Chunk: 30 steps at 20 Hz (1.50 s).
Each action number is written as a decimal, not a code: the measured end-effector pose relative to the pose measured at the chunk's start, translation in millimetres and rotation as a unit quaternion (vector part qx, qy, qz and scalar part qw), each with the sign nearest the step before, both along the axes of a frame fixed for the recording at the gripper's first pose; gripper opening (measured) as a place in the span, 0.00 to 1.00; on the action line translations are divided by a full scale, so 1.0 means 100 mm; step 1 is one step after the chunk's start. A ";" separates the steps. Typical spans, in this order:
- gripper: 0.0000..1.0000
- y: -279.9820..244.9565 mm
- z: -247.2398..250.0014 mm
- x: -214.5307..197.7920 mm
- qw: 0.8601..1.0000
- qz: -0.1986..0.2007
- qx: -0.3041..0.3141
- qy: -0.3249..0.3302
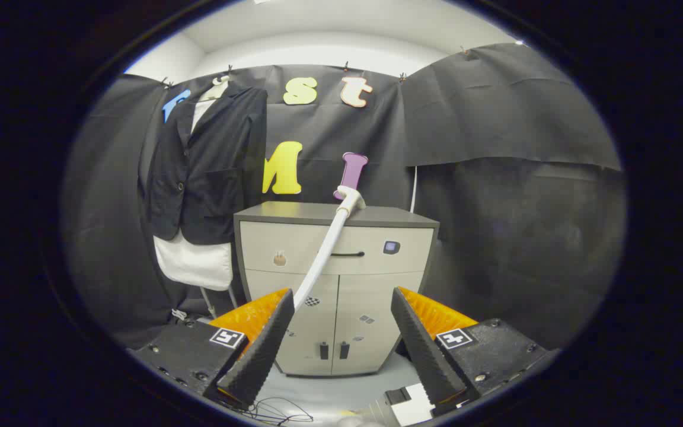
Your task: Iron the clothes twice with a garment steamer, once on the left side and once on the right side.
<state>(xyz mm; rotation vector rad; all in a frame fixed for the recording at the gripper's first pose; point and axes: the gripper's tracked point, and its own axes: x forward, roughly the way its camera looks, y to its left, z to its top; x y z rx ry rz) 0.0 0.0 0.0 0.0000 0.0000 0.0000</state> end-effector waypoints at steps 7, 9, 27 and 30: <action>1.00 0.08 0.10 -0.01 1.000 0.001 0.008 -0.003; 1.00 0.09 0.16 0.03 1.000 -0.003 0.008 -0.006; 1.00 -0.33 1.33 1.03 0.999 -0.010 0.015 -0.038; 1.00 -0.47 1.66 1.53 0.999 0.005 0.018 -0.042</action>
